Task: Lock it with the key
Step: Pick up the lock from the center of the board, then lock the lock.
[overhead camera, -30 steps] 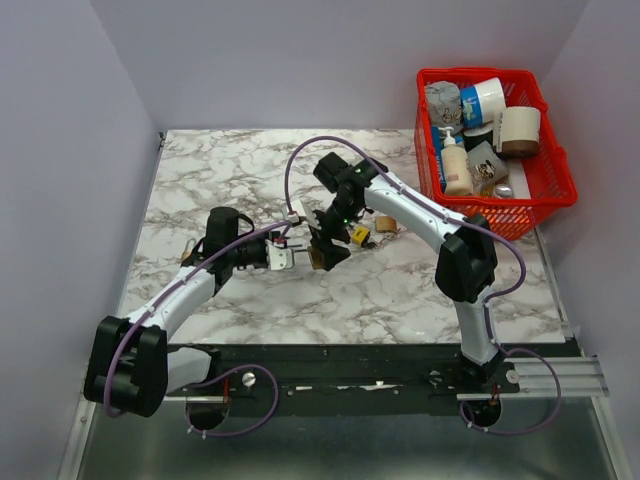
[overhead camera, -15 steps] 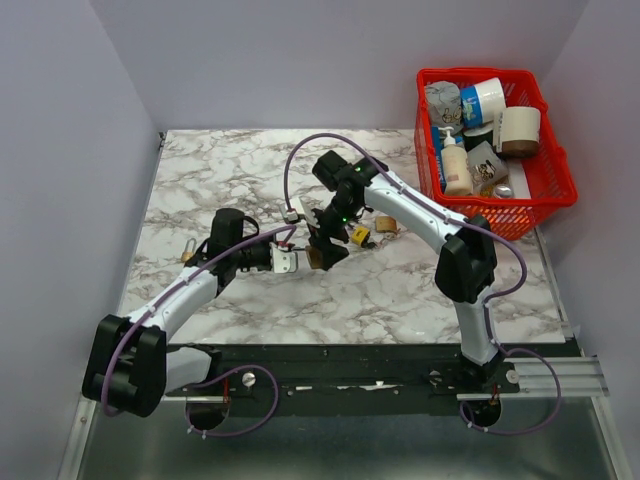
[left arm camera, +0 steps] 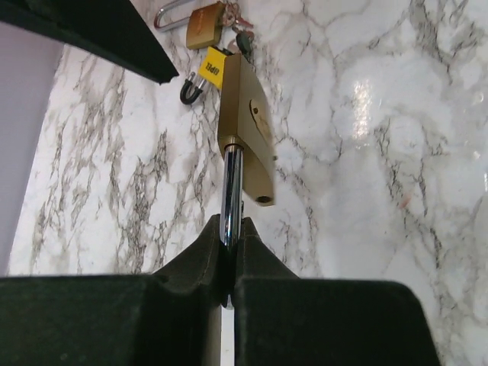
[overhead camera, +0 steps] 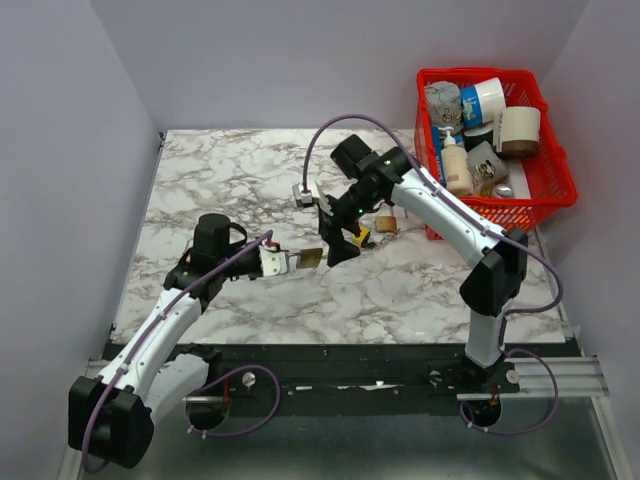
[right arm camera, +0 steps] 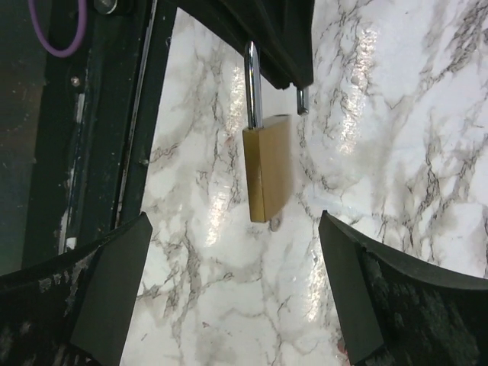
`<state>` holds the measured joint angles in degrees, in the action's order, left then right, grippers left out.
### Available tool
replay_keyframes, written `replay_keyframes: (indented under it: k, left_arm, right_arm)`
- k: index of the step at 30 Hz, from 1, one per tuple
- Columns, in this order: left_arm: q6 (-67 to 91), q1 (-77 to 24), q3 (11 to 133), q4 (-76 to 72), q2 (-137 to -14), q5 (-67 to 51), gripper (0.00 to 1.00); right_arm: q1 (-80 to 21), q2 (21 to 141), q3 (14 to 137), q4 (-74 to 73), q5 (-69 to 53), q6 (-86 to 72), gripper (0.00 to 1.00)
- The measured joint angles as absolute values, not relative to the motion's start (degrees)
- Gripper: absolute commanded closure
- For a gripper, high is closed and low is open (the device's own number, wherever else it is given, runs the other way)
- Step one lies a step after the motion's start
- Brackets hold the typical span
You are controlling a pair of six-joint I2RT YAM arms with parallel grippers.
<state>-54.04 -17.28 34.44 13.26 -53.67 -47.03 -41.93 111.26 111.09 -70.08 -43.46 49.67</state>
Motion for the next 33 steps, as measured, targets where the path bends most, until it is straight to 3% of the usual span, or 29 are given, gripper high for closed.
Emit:
replay_keyframes:
  k: [13,16,19,23,28,29,33]
  left_arm:
    - [-29.9,-17.4,44.5,18.0,-47.5,-52.7,1.0]
    - [-26.3,-17.6,46.4,18.2,-47.5,-54.1,1.0]
    - [-23.1,-18.0,48.2,18.4,-47.7,-55.0,1.0]
    - [-20.8,-18.5,50.2,19.0,-48.5,-55.5,1.0]
    - [-19.2,-19.4,51.2,19.7,-49.6,-55.6,1.0]
    - [-19.0,-19.5,51.3,19.8,-49.9,-55.6,1.0]
    - [-18.1,-20.0,51.6,20.6,-50.7,-55.7,1.0]
  right_arm:
    - [-40.5,96.2,101.4,-60.7,-45.4,42.7,0.0]
    - [-40.5,95.1,101.5,-59.3,-46.7,41.4,0.05]
    - [-40.6,95.2,102.0,-59.2,-48.0,40.8,0.13]
    - [-41.3,95.5,102.2,-59.5,-48.8,40.7,0.35]
    - [-42.8,95.9,102.2,-59.7,-49.0,41.5,0.51]
    - [-43.0,96.0,102.2,-59.7,-49.0,41.6,0.59]
    - [-43.5,96.1,102.3,-59.9,-48.9,42.0,0.73]
